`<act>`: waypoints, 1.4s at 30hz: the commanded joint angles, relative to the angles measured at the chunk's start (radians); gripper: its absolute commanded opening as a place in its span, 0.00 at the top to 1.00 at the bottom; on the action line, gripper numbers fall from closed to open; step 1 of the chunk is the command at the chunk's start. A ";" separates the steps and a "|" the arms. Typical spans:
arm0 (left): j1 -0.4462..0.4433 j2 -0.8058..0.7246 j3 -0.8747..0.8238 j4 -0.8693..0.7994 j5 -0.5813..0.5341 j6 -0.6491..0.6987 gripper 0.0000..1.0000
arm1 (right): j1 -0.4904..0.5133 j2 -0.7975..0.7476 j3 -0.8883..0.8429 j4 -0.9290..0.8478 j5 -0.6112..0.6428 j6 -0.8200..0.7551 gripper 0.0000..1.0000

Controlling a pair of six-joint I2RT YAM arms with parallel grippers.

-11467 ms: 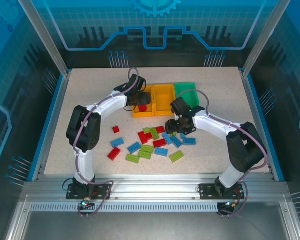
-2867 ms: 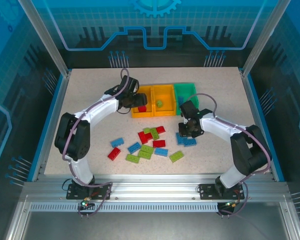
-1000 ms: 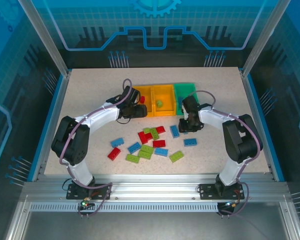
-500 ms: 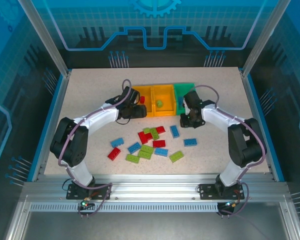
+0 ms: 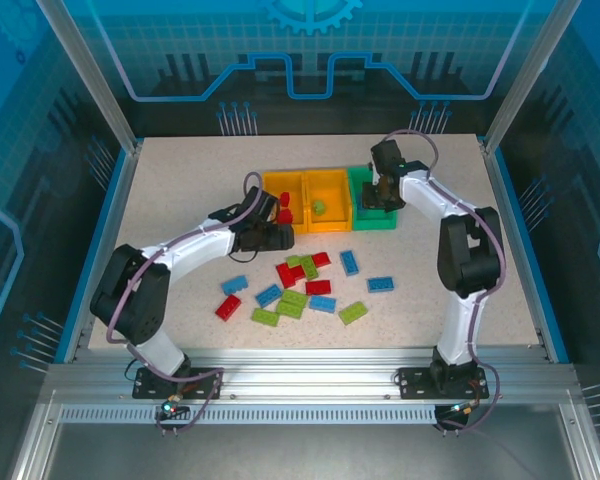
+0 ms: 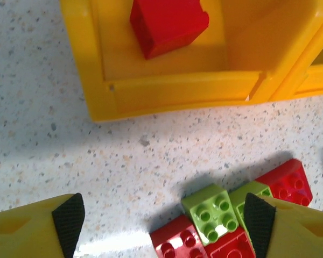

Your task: Sort the legos into containers by color

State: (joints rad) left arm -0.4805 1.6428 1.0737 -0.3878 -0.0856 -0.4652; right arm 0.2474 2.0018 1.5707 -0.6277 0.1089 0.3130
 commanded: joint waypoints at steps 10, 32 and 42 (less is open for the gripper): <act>-0.062 -0.110 -0.100 -0.030 -0.053 -0.052 0.07 | 0.000 -0.068 -0.001 -0.045 -0.059 -0.014 0.22; -0.423 -0.075 -0.056 0.017 0.056 0.353 0.03 | -0.108 -0.649 -0.590 -0.007 -0.037 0.115 0.07; -0.591 0.152 0.124 -0.027 0.097 0.490 0.16 | -0.231 -0.760 -0.648 -0.020 -0.088 0.104 0.06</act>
State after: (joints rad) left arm -1.0393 1.7653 1.1404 -0.3717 -0.0196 -0.0525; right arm 0.0425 1.2659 0.9474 -0.6418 0.0505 0.4038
